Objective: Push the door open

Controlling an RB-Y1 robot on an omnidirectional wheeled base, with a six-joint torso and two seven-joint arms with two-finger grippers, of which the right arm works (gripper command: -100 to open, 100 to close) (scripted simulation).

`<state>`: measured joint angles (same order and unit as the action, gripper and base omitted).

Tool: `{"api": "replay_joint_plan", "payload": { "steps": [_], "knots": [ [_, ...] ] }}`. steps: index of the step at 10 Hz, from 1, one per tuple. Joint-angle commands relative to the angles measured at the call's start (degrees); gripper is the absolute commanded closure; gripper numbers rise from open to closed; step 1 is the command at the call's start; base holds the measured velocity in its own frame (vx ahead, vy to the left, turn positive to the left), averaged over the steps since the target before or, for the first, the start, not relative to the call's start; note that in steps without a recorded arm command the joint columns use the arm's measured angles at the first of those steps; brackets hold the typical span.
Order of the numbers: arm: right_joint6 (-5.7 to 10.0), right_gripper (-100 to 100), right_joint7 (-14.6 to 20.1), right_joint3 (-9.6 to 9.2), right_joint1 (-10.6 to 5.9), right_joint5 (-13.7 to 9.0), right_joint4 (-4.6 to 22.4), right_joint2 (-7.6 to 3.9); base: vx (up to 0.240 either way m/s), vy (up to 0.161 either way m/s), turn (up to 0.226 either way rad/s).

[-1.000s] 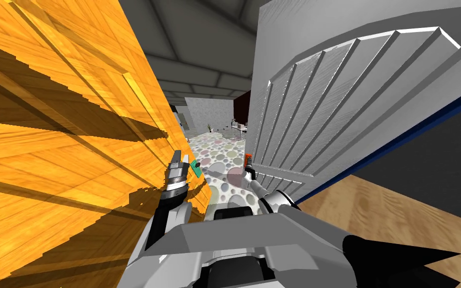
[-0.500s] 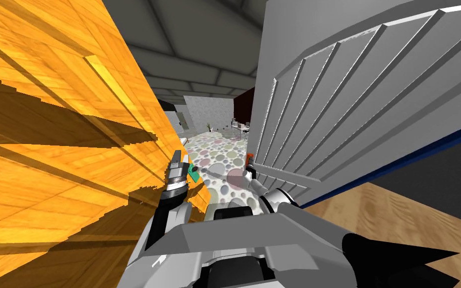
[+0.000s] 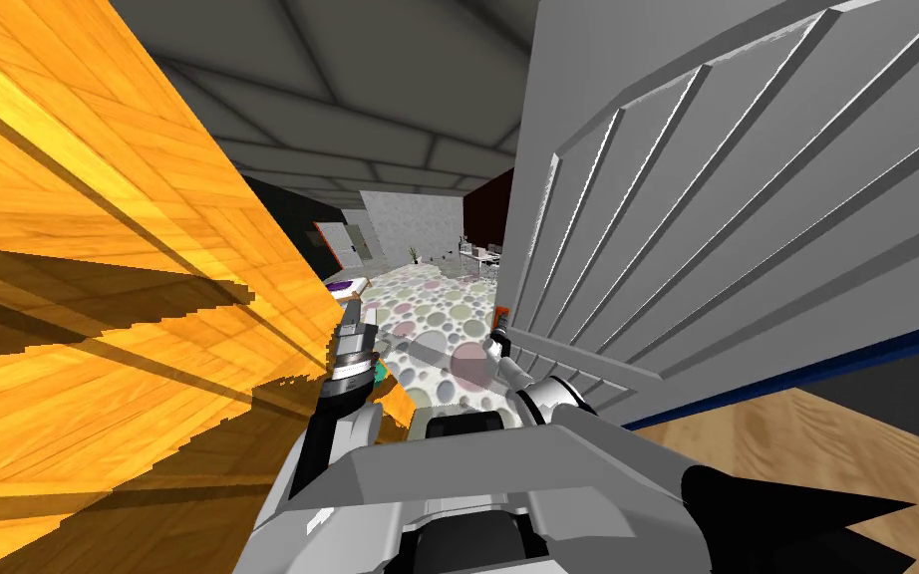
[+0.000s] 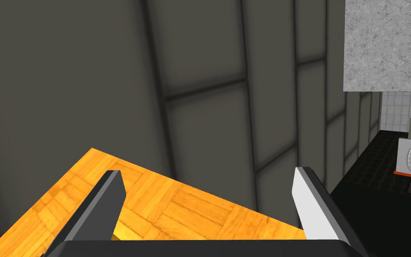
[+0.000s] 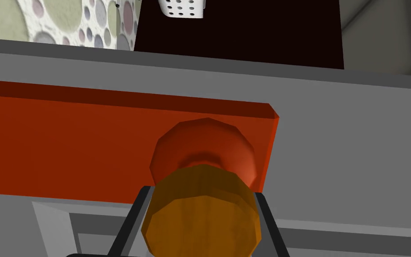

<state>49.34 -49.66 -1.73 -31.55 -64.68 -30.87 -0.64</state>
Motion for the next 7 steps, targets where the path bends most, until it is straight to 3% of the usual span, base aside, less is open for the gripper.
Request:
{"api": "replay_joint_plan", "payload": {
  "steps": [1, 2, 4, 6, 7],
  "knots": [
    [0.00, 100, 0.00, 0.00, 0.00, 0.00, 0.00, 0.00, 0.079, -0.011, -0.014],
    [2.01, 100, -1.24, 0.53, -0.12, -1.55, -0.21, -1.18, 0.143, -0.034, 0.037],
    [3.67, 100, -2.20, 0.93, -0.10, -2.88, -0.27, -1.59, 0.234, -0.041, 0.010],
    [3.67, 100, -2.20, 0.93, -0.10, -2.88, -0.27, -1.59, 0.094, -0.050, -0.001],
    [5.06, 100, -3.00, 1.27, -0.09, -4.00, -0.32, -1.59, 0.108, -0.044, 0.022]
  ]
}}
